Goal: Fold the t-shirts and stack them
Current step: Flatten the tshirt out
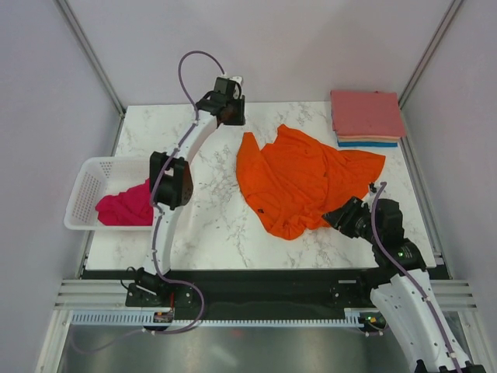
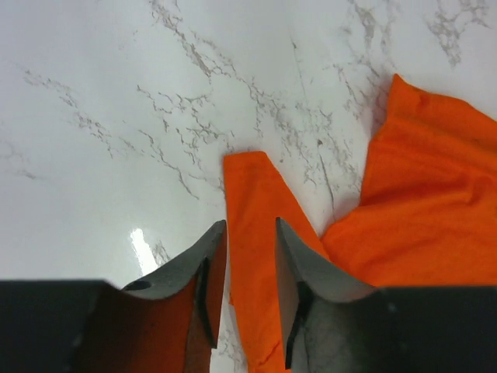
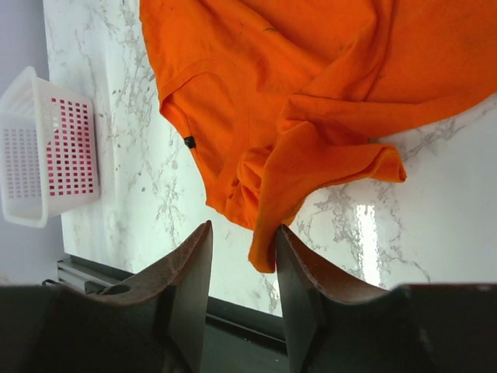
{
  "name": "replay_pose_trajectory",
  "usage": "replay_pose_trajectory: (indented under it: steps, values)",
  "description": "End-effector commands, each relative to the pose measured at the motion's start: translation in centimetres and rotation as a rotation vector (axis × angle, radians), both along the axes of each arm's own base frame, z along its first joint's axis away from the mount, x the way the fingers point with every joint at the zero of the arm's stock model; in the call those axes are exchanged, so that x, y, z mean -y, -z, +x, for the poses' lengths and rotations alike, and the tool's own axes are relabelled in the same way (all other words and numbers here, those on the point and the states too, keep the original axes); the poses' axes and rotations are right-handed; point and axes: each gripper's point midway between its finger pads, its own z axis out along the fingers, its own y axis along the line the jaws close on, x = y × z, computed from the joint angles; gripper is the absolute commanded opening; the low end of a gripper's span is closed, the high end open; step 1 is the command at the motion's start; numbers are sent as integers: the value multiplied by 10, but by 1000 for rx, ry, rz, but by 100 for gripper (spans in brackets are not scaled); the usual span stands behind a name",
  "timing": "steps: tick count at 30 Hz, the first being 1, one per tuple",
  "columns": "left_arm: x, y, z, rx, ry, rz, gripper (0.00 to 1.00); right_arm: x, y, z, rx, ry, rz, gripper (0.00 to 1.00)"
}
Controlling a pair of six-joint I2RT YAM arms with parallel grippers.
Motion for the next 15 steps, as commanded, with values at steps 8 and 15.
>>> replay_pose_trajectory:
  steps: [8,15]
  values:
    - [101,-37,-213,-146,342,-160,39,35,-33,41,28,167,-176,40]
    - [94,69,-288,-417,294,-54,33,37,-66,66,72,142,-249,39]
